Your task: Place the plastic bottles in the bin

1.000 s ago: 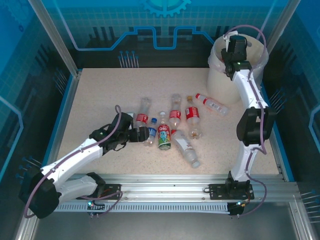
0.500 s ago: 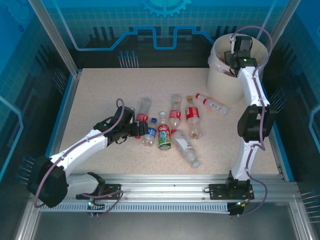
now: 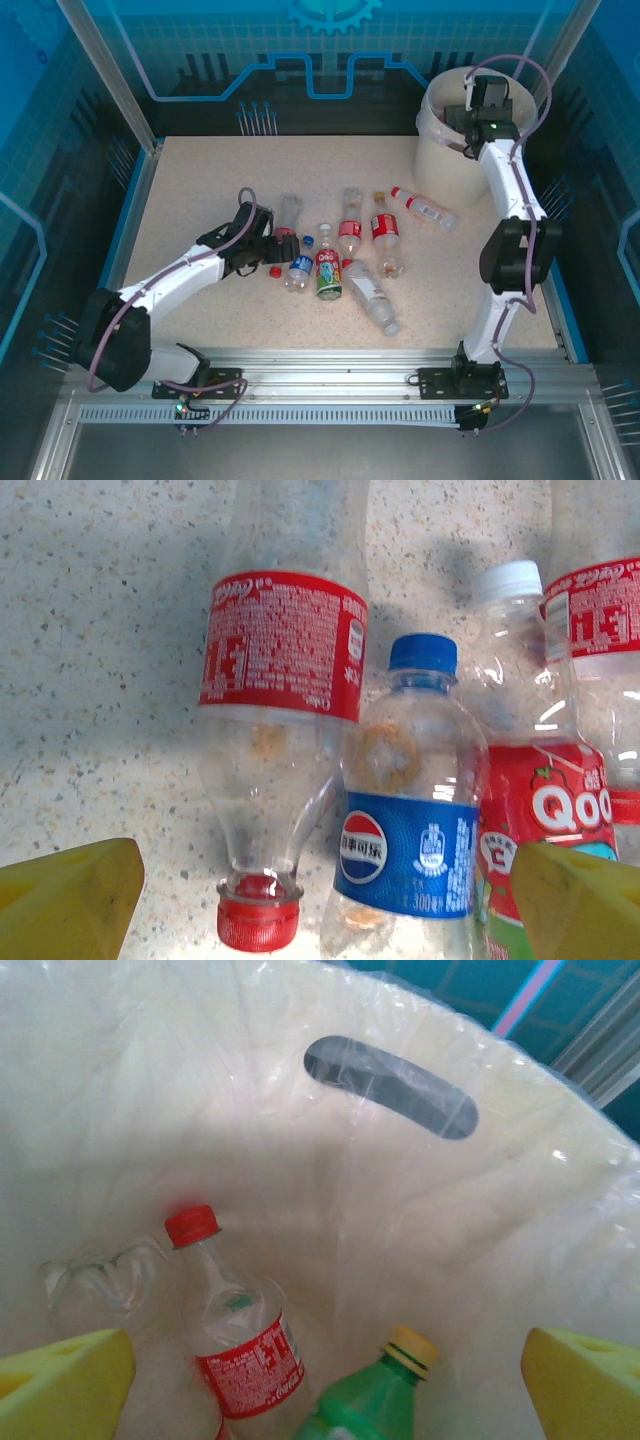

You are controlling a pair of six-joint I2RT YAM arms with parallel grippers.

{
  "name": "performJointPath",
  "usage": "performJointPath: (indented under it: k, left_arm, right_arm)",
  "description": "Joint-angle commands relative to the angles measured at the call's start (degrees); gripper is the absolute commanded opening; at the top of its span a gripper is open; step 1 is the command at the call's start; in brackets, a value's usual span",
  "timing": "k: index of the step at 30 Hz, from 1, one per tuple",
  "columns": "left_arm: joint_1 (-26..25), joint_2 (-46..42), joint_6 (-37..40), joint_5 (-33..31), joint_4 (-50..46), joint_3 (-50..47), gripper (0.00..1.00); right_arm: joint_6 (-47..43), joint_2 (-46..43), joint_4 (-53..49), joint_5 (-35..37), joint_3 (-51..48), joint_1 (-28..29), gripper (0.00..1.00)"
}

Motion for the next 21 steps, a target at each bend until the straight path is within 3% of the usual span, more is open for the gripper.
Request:
performJointPath:
  k: [1,12,21]
  left_arm:
    - [1.1,2.1,2.2,1.5,1.5,2.7,0.96]
    - [1.7,10.1,5.0,-1.8,2.1,6.9,0.87]
    - [2.1,16.5,4.7,-1.1,6.3,7.2,0.81]
  right_arm:
    - [1.2,-7.6,5.7,0.0,-4.0,0.5,1.00]
    - [8.0,-29.9,11.3,-4.1,-24.9,3.6,1.00]
    - [18.2,-45.5,5.3,-20.4,-38.4,7.4,1.00]
